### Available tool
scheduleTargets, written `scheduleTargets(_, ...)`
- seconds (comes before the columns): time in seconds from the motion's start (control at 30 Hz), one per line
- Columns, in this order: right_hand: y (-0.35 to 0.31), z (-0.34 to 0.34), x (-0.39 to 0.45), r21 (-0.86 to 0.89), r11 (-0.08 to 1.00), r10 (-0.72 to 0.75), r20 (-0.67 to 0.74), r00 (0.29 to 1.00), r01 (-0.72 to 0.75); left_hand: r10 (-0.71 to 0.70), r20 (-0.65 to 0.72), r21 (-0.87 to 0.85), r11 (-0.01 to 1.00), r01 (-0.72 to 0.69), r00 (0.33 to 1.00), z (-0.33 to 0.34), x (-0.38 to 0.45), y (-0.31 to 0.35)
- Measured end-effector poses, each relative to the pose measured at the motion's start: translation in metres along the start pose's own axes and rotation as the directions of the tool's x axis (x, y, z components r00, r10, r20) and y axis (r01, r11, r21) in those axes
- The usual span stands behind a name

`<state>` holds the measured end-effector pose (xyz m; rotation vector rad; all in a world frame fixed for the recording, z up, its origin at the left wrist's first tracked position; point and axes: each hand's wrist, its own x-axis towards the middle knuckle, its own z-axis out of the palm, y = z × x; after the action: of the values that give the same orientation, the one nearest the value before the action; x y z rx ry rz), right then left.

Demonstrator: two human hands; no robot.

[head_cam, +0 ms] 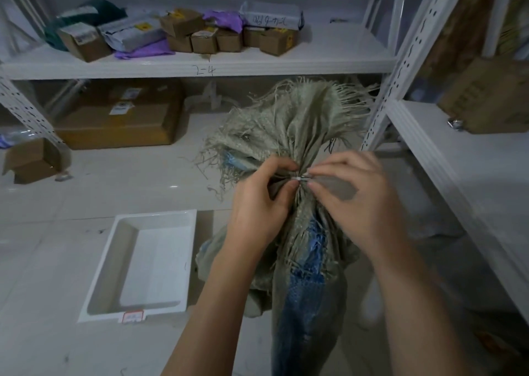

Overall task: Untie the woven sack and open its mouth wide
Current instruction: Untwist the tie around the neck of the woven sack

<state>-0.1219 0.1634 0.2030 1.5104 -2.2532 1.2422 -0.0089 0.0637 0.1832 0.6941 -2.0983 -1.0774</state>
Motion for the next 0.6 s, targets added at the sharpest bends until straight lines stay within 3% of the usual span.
scheduleTargets(0.2,-0.008,0.014,0.001,-0.087,0.995,-0.056,0.022,0.998,0.058,0.074,0.057,0.029,0.997,-0.076,0.996,-0.006,-0.002,0.002)
scheduleTargets(0.6,-0.013,0.024,0.002,-0.045,0.999,-0.015,-0.048,0.999,0.012,0.083,-0.016,0.015,0.996,-0.082,0.996,-0.009,-0.002,-0.003)
